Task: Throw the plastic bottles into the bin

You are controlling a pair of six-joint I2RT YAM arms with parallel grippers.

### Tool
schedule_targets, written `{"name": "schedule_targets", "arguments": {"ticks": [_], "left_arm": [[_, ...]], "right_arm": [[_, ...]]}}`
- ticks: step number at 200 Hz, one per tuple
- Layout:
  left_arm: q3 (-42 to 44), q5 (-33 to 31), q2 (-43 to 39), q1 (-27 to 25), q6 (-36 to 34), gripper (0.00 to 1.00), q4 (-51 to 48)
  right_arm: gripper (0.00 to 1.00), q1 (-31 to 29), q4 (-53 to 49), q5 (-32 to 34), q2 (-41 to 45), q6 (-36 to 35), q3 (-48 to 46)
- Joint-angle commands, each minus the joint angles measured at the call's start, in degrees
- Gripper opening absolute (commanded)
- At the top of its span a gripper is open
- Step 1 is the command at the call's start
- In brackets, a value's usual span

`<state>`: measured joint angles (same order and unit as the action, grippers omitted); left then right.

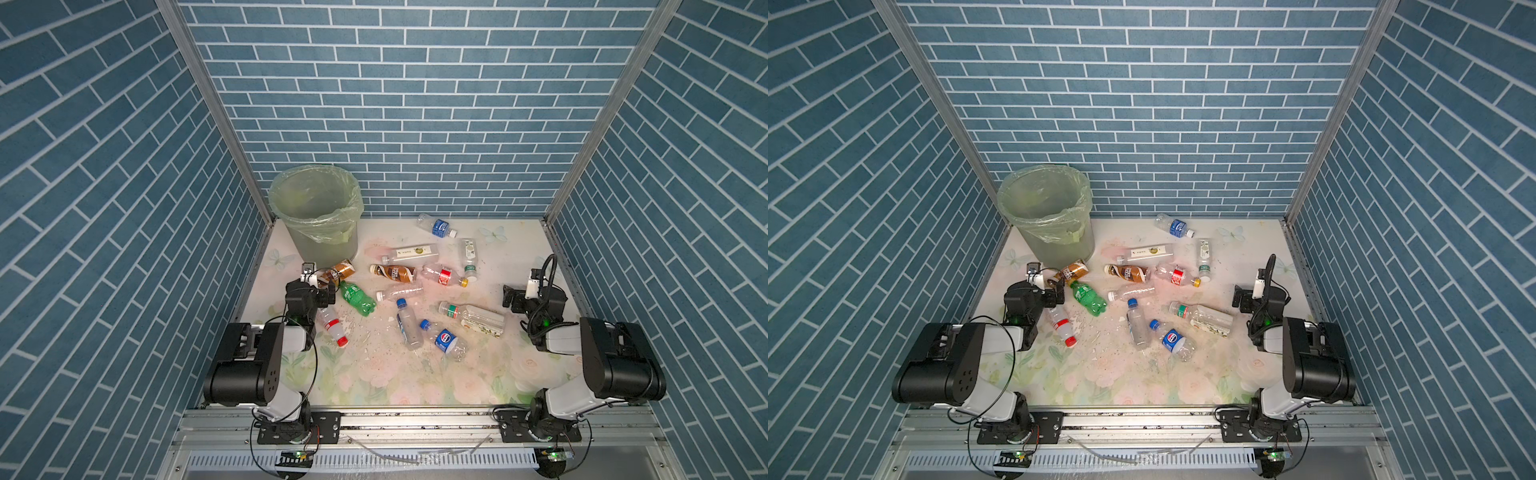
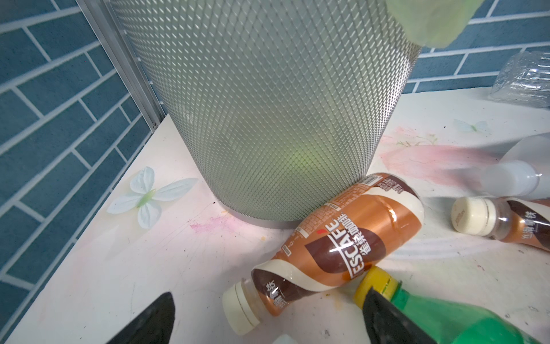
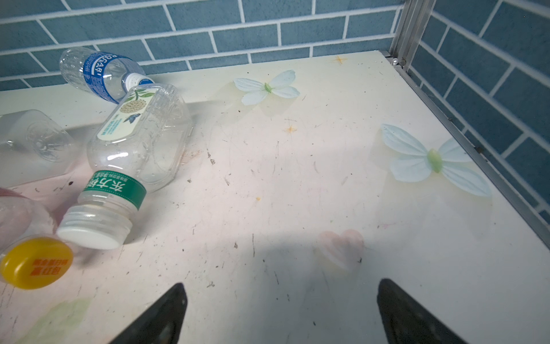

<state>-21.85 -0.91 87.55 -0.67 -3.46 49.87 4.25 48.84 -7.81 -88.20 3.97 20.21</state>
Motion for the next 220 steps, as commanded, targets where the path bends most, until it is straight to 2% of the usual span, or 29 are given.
{"name": "schedule_targets", "arguments": {"ticks": [1, 23, 40, 48, 58, 74, 86, 109, 126, 137, 154, 172, 190, 205, 220], "left_arm": [[-0.5, 0.3, 0.0, 0.0, -0.3, 0.99, -0.8], [-0.4, 0.4, 0.0, 0.0, -0.3, 0.99, -0.8], [-0.5, 0.2, 0.0, 0.0, -0.3, 0.99, -0.8], [-0.4, 0.0, -0.3, 0.0, -0.2, 0.99, -0.8], [-1.1, -3.6, -1.9, 0.0, 1.0, 0.99, -3.1], [-2.3, -11.1, -9.4, 0.0, 4.2, 0.99, -12.5], [-2.6, -14.6, -14.4, 0.5, 5.5, 0.99, -17.8], [-4.3, -13.1, -20.7, 0.7, 9.0, 0.99, -28.1], [-7.5, -12.1, -22.8, 0.7, 18.9, 0.99, -37.9], [-9.8, -9.8, -23.1, 0.7, 25.3, 0.99, -43.6], [-15.2, -6.2, -23.7, 0.7, 31.3, 0.99, -55.4], [-19.9, 0.3, -23.8, 0.8, 34.5, 0.99, -64.0], [-25.9, 3.1, -21.9, 0.5, 39.6, 0.99, -77.8], [-29.5, -1.8, -20.9, -1.5, 43.1, 0.99, -89.9], [-29.1, -6.1, -22.6, -4.5, 45.9, 0.99, -95.1]], "right_arm": [[0.99, 0.1, 1.2, -0.9, 0.0, -2.1, 2.0], [0.99, 0.1, 1.7, 0.3, 0.1, -2.0, 1.6], [0.99, 0.1, 1.9, 6.7, 2.1, 0.3, 0.9], [0.99, 0.1, -1.6, 9.5, 4.9, 1.5, 1.4], [0.99, 0.1, -7.9, 13.3, 8.2, 2.5, 3.3], [0.99, 0.1, -12.4, 17.4, 10.9, 4.0, 4.5], [0.99, 0.1, -13.8, 16.4, 11.9, 3.5, 5.1], [0.99, 0.1, -22.8, 18.7, 14.9, 8.2, 10.0], [0.99, 0.1, -26.9, 20.0, 16.8, 12.3, 12.8], [0.99, 0.8, -25.4, 17.9, 17.5, 17.0, 13.1], [0.99, 1.5, -23.8, 6.1, 15.9, 20.1, 15.7], [0.99, 0.8, -28.4, -1.7, 13.0, 21.9, 21.7], [0.99, -2.3, -34.5, -0.2, 11.3, 20.5, 26.7], [0.99, -6.5, -41.2, 5.5, 10.1, 18.0, 31.0], [0.99, -10.6, -44.8, 8.4, 8.7, 17.1, 33.8]]}}
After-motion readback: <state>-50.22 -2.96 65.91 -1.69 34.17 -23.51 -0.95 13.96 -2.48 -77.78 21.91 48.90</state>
